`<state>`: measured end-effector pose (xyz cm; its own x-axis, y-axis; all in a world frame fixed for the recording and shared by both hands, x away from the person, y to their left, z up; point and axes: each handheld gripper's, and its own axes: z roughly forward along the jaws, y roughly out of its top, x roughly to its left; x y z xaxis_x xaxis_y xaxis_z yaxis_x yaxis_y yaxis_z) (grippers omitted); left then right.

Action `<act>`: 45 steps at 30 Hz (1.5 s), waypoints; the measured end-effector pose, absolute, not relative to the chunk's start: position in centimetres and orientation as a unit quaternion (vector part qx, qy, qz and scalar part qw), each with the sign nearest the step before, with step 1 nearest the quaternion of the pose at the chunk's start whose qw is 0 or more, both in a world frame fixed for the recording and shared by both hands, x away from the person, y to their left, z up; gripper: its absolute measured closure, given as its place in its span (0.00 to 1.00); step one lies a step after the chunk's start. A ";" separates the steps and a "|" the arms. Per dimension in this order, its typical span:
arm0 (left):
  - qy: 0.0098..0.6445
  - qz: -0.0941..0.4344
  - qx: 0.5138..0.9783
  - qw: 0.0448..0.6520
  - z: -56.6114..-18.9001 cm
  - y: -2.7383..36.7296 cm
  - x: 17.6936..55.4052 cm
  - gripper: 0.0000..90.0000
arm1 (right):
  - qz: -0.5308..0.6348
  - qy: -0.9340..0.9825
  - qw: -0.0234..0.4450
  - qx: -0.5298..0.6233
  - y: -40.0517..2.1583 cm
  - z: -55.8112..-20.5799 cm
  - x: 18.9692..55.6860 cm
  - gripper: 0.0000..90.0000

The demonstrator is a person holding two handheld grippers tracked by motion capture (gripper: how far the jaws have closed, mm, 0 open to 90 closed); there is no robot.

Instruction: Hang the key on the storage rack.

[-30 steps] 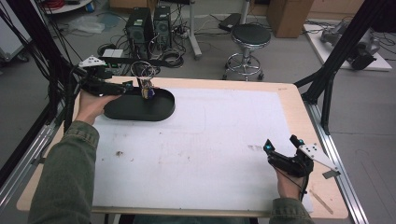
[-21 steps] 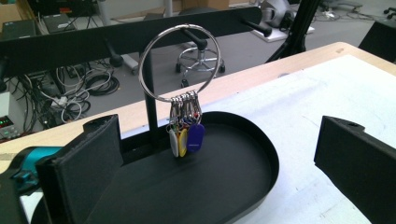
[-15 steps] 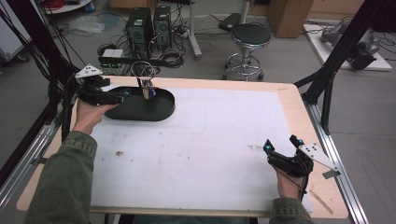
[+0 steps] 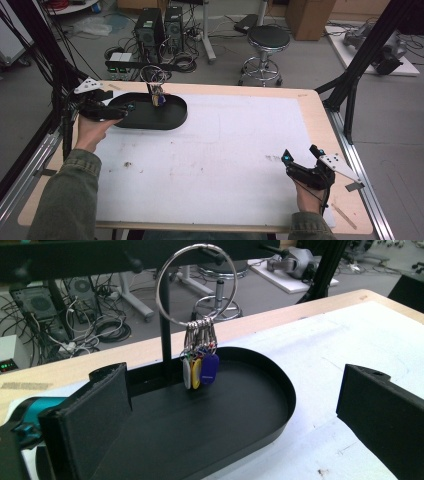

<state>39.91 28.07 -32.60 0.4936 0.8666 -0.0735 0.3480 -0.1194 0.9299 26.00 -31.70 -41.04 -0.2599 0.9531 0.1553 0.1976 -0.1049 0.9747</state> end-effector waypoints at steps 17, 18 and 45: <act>0.457 0.263 0.684 0.504 -35.3 29.1 37.7 0.02 | 0.548 0.575 0.342 0.502 -31.6 -41.1 26.0 0.01; 0.457 0.265 0.684 0.504 -35.4 29.2 37.6 0.02 | 0.547 0.576 0.342 0.502 -31.6 -41.1 26.0 0.01; 0.477 0.279 0.676 0.488 -38.2 30.4 34.3 0.02 | 0.548 0.575 0.342 0.502 -31.7 -41.1 26.0 0.01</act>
